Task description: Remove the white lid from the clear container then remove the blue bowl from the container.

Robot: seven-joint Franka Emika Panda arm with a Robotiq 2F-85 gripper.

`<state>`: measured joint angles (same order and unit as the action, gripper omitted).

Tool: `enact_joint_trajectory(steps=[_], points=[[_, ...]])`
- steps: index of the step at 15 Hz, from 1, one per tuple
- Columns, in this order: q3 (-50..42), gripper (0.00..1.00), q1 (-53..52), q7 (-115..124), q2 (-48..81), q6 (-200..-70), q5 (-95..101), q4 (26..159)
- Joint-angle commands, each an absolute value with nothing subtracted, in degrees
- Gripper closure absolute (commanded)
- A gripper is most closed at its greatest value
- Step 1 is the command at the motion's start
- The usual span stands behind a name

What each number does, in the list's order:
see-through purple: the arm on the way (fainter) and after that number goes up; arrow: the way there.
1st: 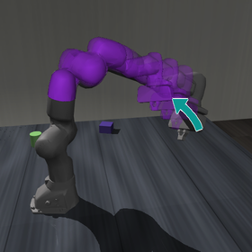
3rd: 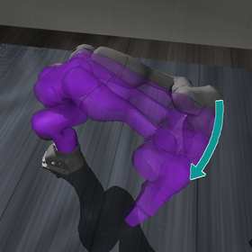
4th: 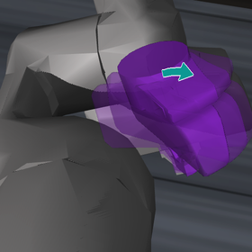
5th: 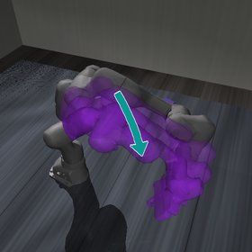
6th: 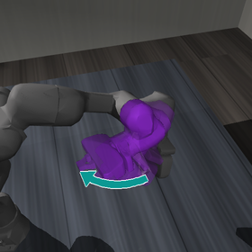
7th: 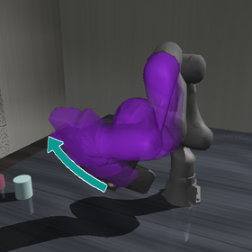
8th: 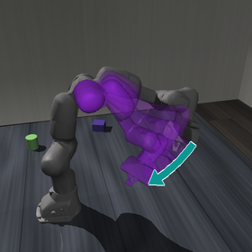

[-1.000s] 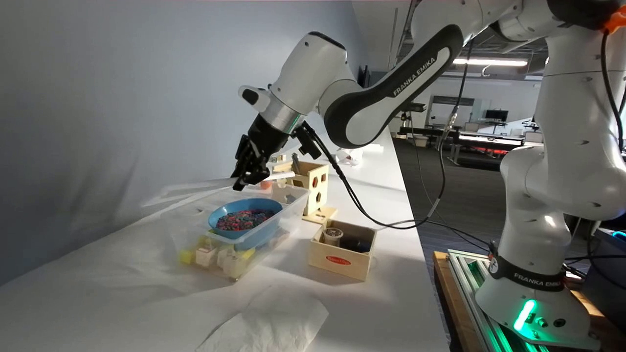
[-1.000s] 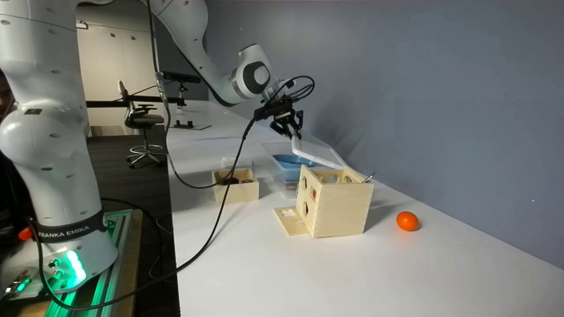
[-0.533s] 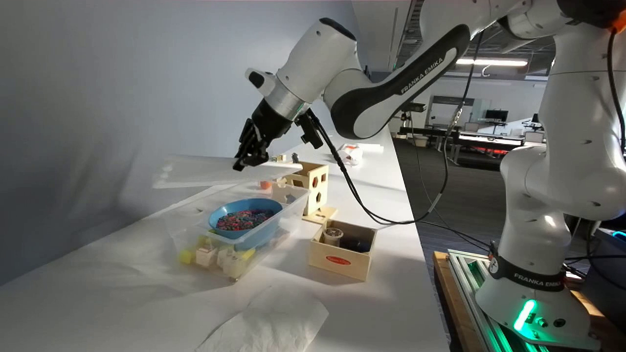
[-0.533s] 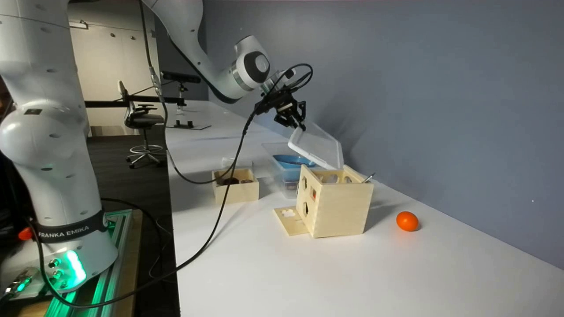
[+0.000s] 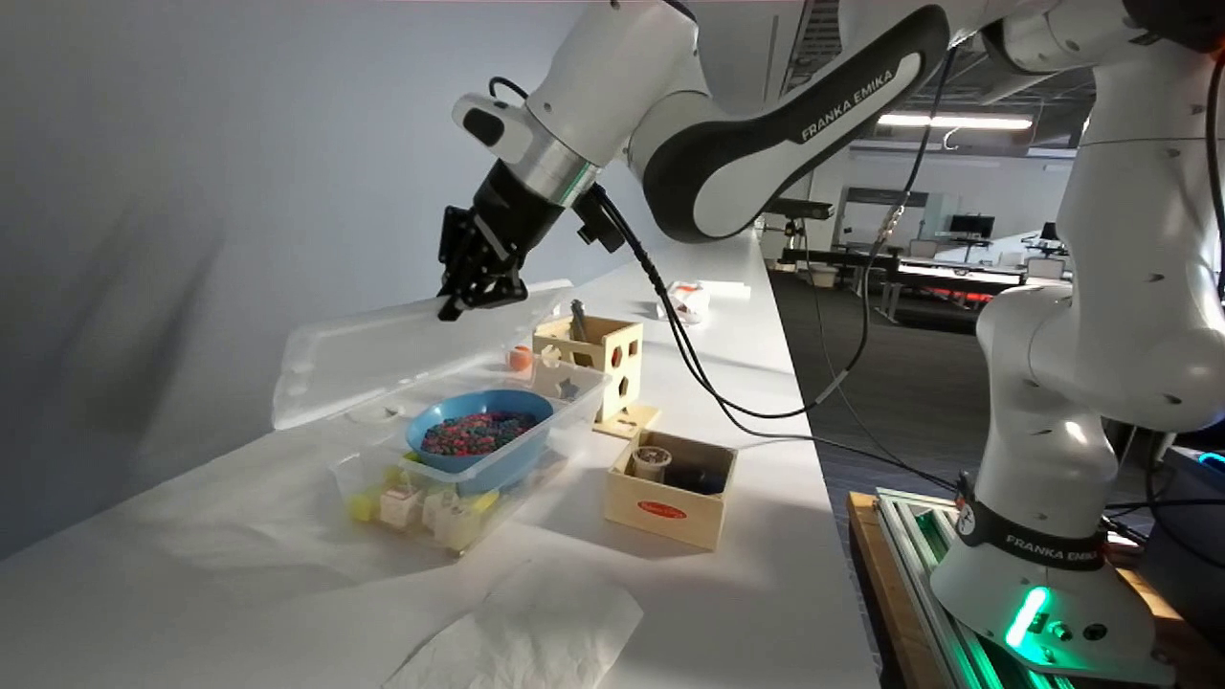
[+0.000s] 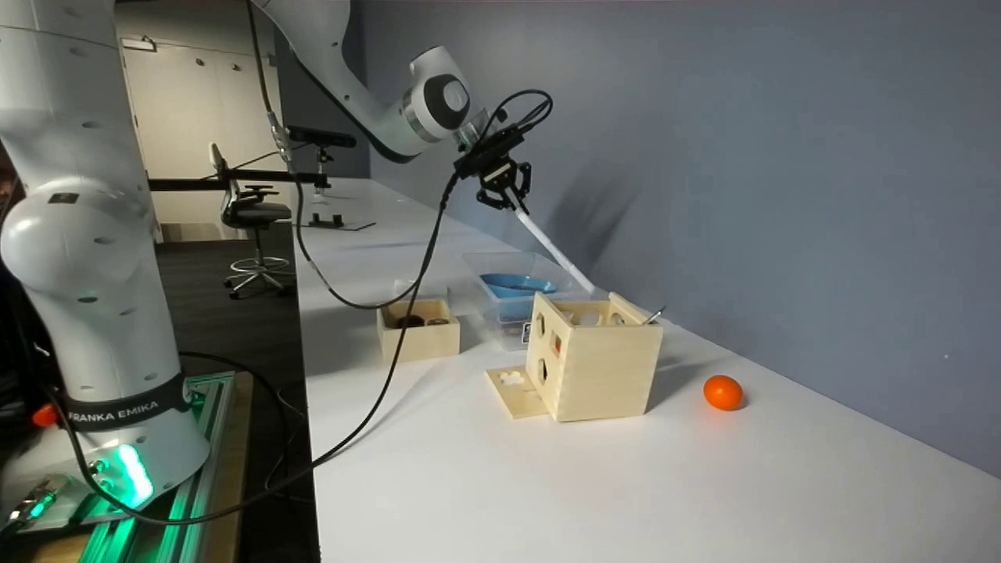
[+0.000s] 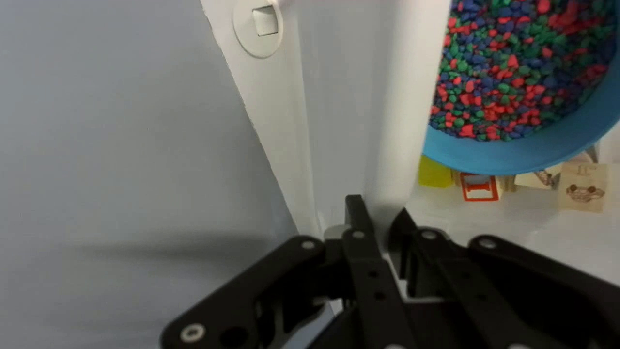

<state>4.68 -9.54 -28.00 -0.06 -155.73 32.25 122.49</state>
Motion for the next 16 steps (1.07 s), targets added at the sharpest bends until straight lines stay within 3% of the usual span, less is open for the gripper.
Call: enact_joint_trajectory(steps=[1,2,6,7,12,16], points=[[7.2,0.96,-9.7,-38.0,3.5,-150.6,27.9,116.5],[6.8,0.86,-8.9,-33.1,1.1,-152.6,30.7,120.1],[7.3,0.86,-9.0,-35.9,3.2,-151.9,29.5,118.0],[7.2,0.96,-8.8,-36.7,4.3,-156.5,29.9,118.0],[7.5,0.96,-7.0,-46.0,14.0,-170.7,28.5,111.5],[12.6,0.96,-2.6,-60.2,21.2,-168.6,22.9,105.8]])
